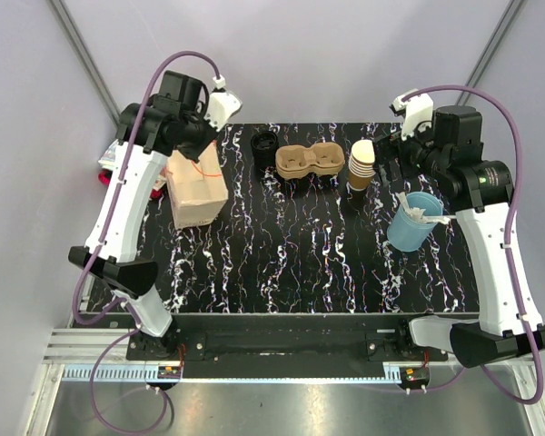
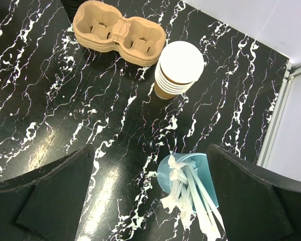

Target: Pack the takeout coffee

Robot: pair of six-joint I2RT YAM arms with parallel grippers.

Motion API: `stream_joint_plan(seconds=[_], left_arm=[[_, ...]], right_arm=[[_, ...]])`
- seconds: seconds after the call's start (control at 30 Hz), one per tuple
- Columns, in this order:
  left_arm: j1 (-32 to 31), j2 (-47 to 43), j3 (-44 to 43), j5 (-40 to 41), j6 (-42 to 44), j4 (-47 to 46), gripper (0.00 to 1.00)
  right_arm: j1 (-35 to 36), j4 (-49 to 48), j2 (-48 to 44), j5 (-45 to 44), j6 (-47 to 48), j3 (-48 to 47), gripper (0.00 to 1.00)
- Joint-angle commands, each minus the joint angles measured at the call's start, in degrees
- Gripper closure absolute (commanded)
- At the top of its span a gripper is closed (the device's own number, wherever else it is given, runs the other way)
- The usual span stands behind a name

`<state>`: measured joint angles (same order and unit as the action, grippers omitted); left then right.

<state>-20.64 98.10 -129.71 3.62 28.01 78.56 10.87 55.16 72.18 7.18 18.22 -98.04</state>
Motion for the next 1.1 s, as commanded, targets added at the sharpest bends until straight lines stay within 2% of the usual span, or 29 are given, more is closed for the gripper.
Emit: stream_joint_plan(seconds=[0.0, 0.77, 1.07], left_arm=[[-1.4, -0.2, -0.8, 0.5, -1.1, -1.7, 0.93], [-2.5, -4.3, -3.9, 1.5, -2.0, -8.1, 0.93], [-2.5, -4.1, -3.4, -0.8, -3.0, -9.1, 0.91]], right_arm=[[0.7, -2.6, 0.1, 0.6, 0.0, 0.0, 0.0], [1.2, -2.9, 0.7, 0.5, -0.2, -0.4, 0.0], [1.2, -3.2, 0.7, 0.6, -0.1, 0.1, 0.0]])
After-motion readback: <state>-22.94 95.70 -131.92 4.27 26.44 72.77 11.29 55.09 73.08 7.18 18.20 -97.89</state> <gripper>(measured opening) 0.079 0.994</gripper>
